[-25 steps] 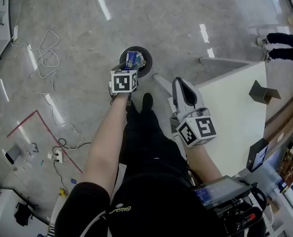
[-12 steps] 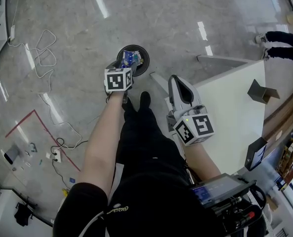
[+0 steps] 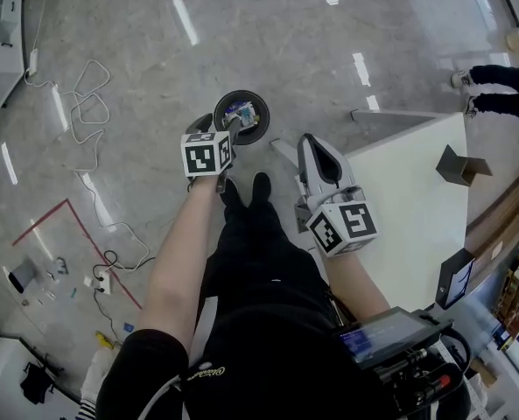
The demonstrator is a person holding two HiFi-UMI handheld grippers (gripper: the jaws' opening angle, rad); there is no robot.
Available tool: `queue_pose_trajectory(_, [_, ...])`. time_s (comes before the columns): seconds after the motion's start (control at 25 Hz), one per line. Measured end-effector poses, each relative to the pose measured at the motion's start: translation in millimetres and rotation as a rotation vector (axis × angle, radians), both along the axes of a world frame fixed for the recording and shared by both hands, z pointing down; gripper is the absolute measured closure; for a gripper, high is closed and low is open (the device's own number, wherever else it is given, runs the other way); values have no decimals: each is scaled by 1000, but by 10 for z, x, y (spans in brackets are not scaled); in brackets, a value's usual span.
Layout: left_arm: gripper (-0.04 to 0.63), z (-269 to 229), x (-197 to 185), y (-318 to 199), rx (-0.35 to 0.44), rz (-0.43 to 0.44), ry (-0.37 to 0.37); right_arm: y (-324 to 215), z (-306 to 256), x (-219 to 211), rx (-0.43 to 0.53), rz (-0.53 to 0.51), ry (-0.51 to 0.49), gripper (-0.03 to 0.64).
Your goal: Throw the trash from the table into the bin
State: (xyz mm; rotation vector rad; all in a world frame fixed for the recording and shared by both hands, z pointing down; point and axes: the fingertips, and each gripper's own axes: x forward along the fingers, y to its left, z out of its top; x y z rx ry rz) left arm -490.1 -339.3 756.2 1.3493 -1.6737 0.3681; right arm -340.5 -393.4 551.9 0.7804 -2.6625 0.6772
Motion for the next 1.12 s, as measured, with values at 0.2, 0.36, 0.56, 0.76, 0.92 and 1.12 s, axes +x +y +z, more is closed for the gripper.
queue_pose_trajectory(0.2, [435, -1043, -109, 219, 183, -56, -90, 76, -428, -75, 50, -9, -45, 617])
queue_pose_trajectory(0.36, [493, -2174, -152, 376, 364, -77, -203, 192, -871, -217, 137, -60, -82, 617])
queue_pose_trajectory(0.56, [539, -3380, -128, 559, 575, -72, -348, 220, -1434, -444, 261, -120, -143, 617])
queue_pose_trajectory(0.76, [586, -3944, -23, 828, 673, -122, -413, 393, -1834, -439, 318, -147, -189, 617])
queue_pose_trajectory(0.92, [586, -4211, 52, 936, 714, -120, -481, 581, -2026, -447, 336, -170, -219, 617])
queue_pose_trajectory(1.12, [586, -4352, 87, 989, 746, -137, -476, 725, -2198, -505, 358, -202, -248, 617])
